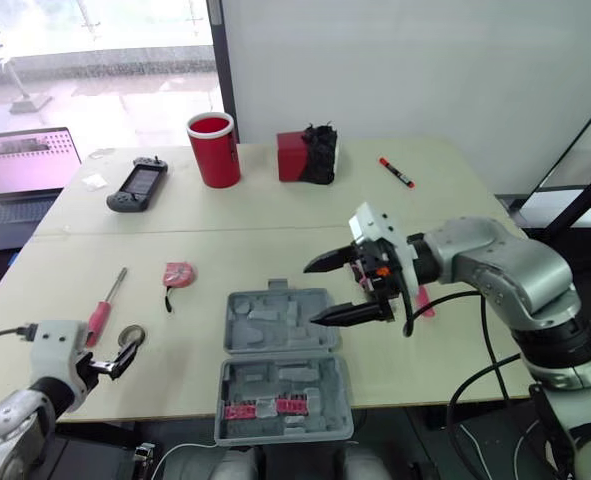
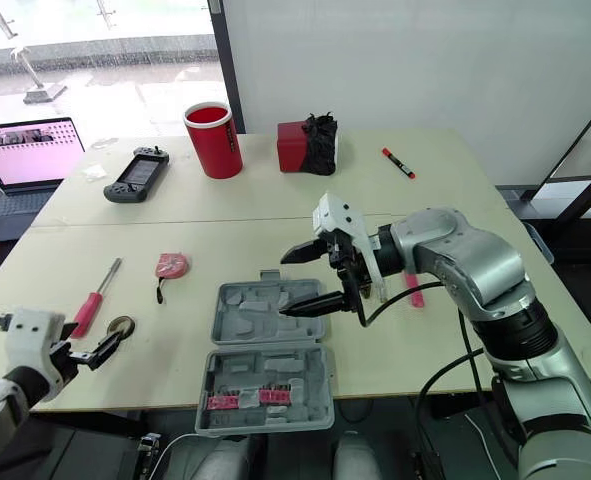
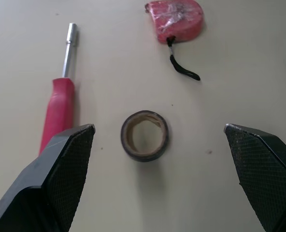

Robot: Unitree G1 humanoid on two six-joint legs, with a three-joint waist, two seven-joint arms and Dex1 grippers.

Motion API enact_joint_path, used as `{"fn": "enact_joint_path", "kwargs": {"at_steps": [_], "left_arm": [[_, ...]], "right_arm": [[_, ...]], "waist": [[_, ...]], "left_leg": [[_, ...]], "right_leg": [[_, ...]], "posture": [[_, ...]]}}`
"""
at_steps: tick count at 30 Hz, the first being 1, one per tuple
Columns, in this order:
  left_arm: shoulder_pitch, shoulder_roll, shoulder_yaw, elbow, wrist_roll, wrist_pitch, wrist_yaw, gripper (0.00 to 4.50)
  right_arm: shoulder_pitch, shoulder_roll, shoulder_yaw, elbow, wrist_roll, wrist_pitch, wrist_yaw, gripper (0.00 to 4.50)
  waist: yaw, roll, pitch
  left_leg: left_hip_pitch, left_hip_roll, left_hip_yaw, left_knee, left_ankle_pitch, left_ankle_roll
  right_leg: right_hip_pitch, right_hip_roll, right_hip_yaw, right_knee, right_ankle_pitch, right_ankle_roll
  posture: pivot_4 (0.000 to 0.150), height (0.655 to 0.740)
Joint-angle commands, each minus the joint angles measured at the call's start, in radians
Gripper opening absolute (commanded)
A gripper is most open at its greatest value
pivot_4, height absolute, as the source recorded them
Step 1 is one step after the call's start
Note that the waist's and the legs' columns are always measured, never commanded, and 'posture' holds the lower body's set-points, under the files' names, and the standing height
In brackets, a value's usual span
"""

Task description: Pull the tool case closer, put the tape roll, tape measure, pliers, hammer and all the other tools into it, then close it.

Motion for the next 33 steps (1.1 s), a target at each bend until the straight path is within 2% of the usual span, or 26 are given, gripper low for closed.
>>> {"fn": "enact_joint_path", "kwargs": {"at_steps": [1, 3, 6, 14, 22, 27, 30, 32, 33], "left_arm": [[-0.061, 0.004, -0.030, 0.019, 0.019, 0.071, 0.038, 4.26], [-0.115, -0.013, -0.040, 0.065, 0.040, 0.080, 0.070, 3.66], [-0.186, -0.034, -0.087, 0.128, 0.079, 0.080, 0.098, 2.19], [-0.227, -0.074, -0.120, 0.191, 0.121, 0.058, 0.114, 2.19], [-0.195, -0.095, -0.116, 0.193, 0.130, 0.036, 0.107, 2.19], [-0.213, -0.117, -0.114, 0.267, 0.144, -0.013, 0.119, 2.19], [-0.234, -0.137, -0.089, 0.299, 0.146, -0.038, 0.148, 1.37], [-0.240, -0.142, -0.081, 0.298, 0.145, -0.048, 0.146, 0.39], [-0.242, -0.139, -0.082, 0.297, 0.145, -0.052, 0.139, 0.03]], "right_arm": [[-0.002, -0.001, -0.026, -0.038, 0.009, -0.003, -0.019, 4.49], [0.001, -0.001, -0.027, -0.042, 0.011, -0.001, -0.027, 4.50], [0.010, -0.004, -0.025, -0.063, 0.022, 0.012, -0.034, 4.50], [0.011, -0.005, -0.026, -0.074, 0.016, 0.002, -0.032, 4.50], [0.013, -0.005, -0.020, -0.090, 0.016, -0.011, -0.027, 4.50], [0.014, -0.009, -0.011, -0.093, 0.003, -0.024, -0.020, 4.50], [0.008, -0.005, -0.018, -0.088, 0.008, -0.023, -0.023, 4.50], [0.006, -0.007, -0.021, -0.086, 0.007, -0.024, -0.024, 4.50], [0.007, -0.010, -0.022, -0.086, 0.006, -0.025, -0.024, 4.50]], "waist": [[0.000, 0.000, 0.000], [0.001, 0.000, 0.000], [0.001, 0.000, 0.000], [-0.001, 0.000, 0.000], [0.000, 0.000, 0.000], [0.003, 0.000, 0.000], [0.002, 0.000, 0.000], [0.000, 0.000, 0.000], [0.000, 0.000, 0.000]], "left_leg": [[0.000, 0.000, 0.000, 0.000, 0.000, 0.000], [0.000, 0.000, 0.000, 0.000, 0.000, 0.000], [0.000, 0.000, 0.000, 0.000, 0.000, 0.000], [0.000, 0.000, 0.000, 0.000, 0.000, 0.000], [0.000, 0.000, 0.000, 0.000, 0.000, 0.000], [0.000, 0.000, -0.001, 0.000, 0.000, 0.000], [0.000, 0.000, -0.001, 0.000, 0.000, 0.000], [0.000, 0.000, -0.001, 0.000, 0.000, 0.000], [0.000, 0.000, -0.001, 0.000, 0.000, 0.000]], "right_leg": [[0.000, 0.000, 0.000, 0.000, 0.000, 0.000], [0.000, 0.000, 0.000, 0.000, 0.000, 0.000], [0.000, 0.000, 0.000, 0.000, 0.000, 0.000], [0.000, 0.001, 0.000, 0.000, 0.001, 0.000], [0.000, 0.000, 0.000, 0.000, 0.001, 0.000], [0.000, 0.000, 0.000, 0.000, 0.001, 0.000], [0.000, 0.000, 0.000, 0.000, 0.001, 0.000], [0.000, 0.000, 0.000, 0.000, 0.001, 0.000], [0.000, 0.000, 0.000, 0.000, 0.001, 0.000]], "posture": [[0.150, 0.7400], [0.150, 0.7400], [0.150, 0.7400], [0.150, 0.7400], [0.150, 0.7400], [0.150, 0.7400], [0.150, 0.7400], [0.150, 0.7400], [0.150, 0.7400]]}}
